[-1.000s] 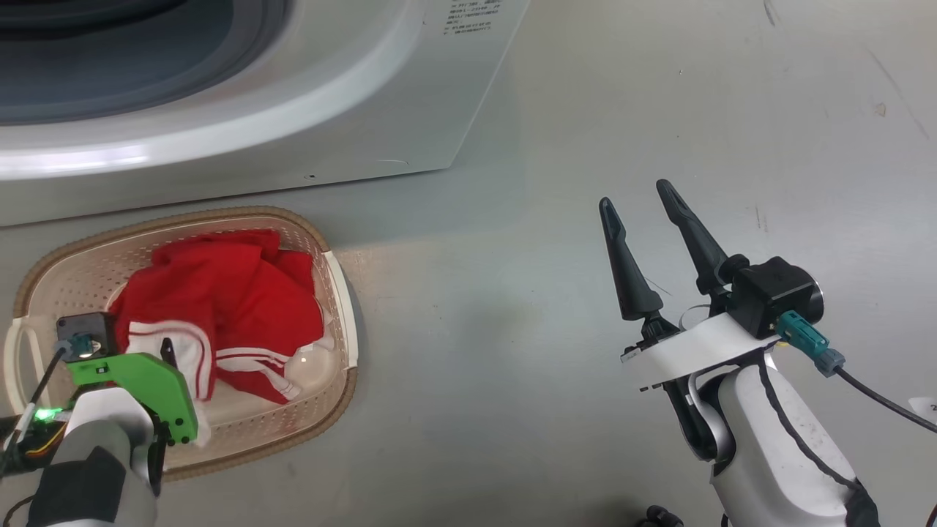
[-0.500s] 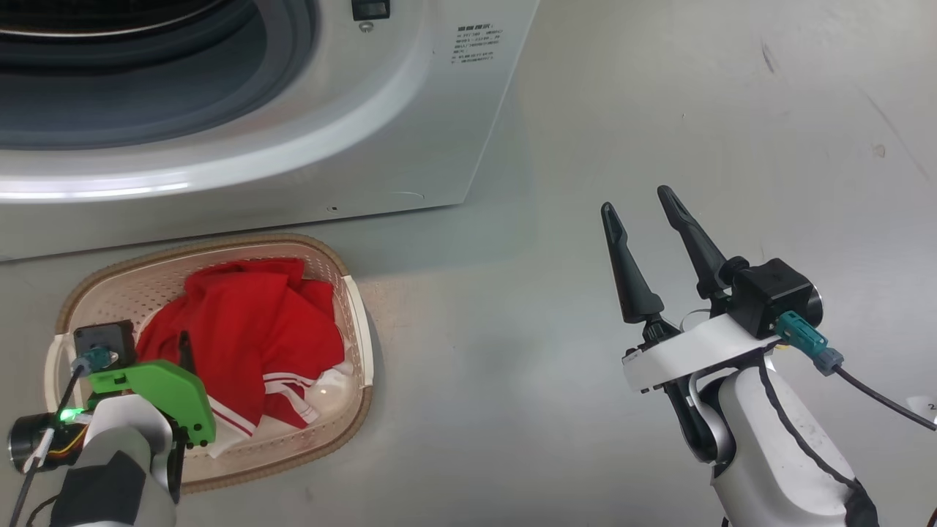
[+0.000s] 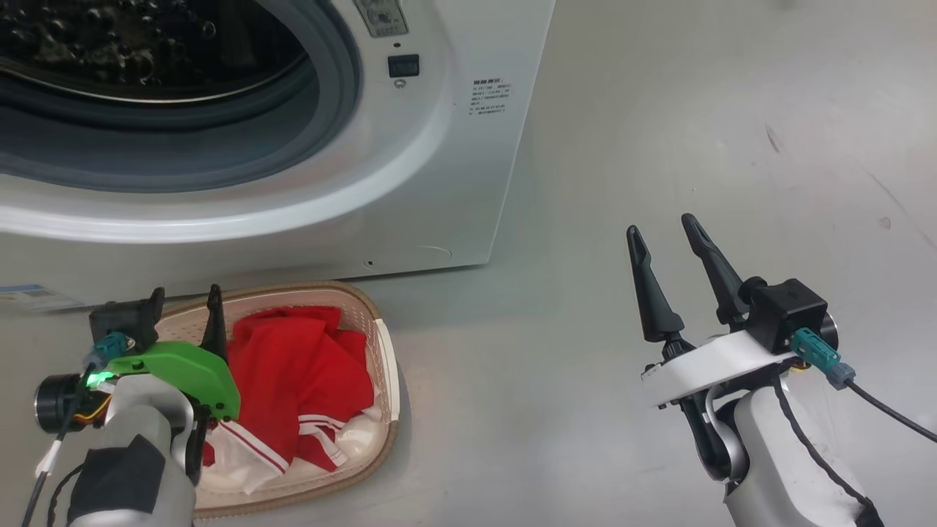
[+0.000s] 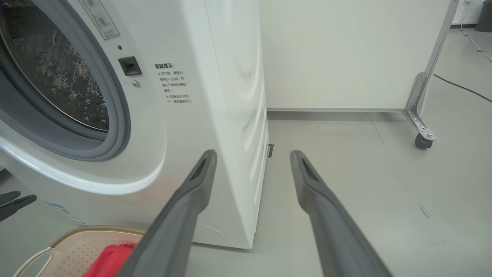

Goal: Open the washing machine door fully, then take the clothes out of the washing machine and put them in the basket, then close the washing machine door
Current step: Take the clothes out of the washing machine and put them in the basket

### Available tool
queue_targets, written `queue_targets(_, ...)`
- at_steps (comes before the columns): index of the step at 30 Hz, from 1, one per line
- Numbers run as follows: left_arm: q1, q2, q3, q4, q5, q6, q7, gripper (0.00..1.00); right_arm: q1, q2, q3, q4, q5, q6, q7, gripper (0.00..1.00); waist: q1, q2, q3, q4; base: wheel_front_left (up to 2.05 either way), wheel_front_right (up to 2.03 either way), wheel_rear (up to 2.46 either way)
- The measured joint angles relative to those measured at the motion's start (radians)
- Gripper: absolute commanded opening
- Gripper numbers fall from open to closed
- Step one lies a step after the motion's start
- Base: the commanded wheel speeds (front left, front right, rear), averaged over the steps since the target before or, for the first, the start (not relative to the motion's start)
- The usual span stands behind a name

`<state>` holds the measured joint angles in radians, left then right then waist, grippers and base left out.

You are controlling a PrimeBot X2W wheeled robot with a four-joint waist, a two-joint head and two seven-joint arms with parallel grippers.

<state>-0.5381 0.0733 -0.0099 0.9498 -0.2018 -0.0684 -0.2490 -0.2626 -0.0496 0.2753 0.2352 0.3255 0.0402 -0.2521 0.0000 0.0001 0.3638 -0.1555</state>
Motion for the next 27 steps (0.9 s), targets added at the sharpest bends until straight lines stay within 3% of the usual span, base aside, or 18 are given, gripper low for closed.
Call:
queue_targets(9,0.020,-0.015,-0.016,-0.091,0.000,-0.018,-0.003,1.00,0.047,0.000,-0.028,0.015,0.000,0.001,0.000,1.00,0.0000,0.0000,-0.105,0.028,0.00,0.00,0.00)
queue_targets(16,0.079,-0.022,-0.012,-0.258,0.000,-0.025,-0.003,1.00,0.081,0.000,-0.031,0.018,0.000,0.003,0.000,1.00,0.0000,0.0000,-0.181,0.046,0.00,0.00,0.00)
queue_targets(27,0.228,-0.026,-0.014,-0.406,0.004,-0.026,-0.003,1.00,0.132,0.001,-0.038,0.017,0.000,0.012,0.000,1.00,0.0000,0.0000,-0.268,0.071,0.00,0.00,0.00)
